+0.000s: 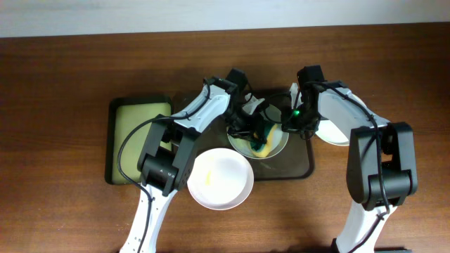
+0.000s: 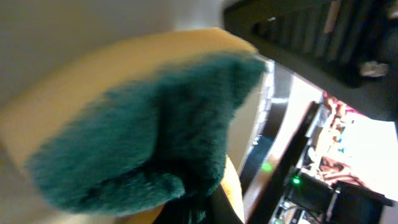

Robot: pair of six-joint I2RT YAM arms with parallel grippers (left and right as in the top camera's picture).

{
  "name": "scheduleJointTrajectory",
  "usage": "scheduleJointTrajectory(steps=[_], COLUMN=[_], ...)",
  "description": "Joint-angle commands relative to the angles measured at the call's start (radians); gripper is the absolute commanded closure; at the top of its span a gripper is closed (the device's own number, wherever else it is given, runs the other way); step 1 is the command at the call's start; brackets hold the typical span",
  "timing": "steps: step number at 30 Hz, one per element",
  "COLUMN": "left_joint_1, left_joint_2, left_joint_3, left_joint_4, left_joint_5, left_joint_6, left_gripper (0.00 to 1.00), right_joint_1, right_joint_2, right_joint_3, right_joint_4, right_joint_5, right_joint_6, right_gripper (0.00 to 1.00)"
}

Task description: Clean dirty plates on tray and stack at the side

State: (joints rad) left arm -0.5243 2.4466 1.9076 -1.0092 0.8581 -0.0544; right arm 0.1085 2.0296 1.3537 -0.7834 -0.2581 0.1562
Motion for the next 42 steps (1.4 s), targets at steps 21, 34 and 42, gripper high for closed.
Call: scheduleJointTrajectory(steps=[21, 34, 42], left_joint_1=[-0.003, 0.346, 0.434], left_joint_2=[-0.119, -0.594, -0.689], left_joint_3=[-0.074, 0.15, -0.081], left_joint_4=[0.115, -0.519, -0.551], left_joint_5=[-0.066, -1.182, -1.023], left_joint_6=[-0.131, -0.416, -0.255], left_gripper=[1.0, 1.0, 1.0], right_joint_1=[0.031, 0.031, 0.028], right_joint_2=[0.01, 0.038, 0.037], right_joint_3=[-0.014, -0.016, 0.103], right_joint_4=[0.01, 0.012, -0.039], right_joint_5=[0.001, 0.005, -0.029], right_joint_6=[0.002, 0.008, 0.021], right_gripper=[0.96, 0.53, 0.96])
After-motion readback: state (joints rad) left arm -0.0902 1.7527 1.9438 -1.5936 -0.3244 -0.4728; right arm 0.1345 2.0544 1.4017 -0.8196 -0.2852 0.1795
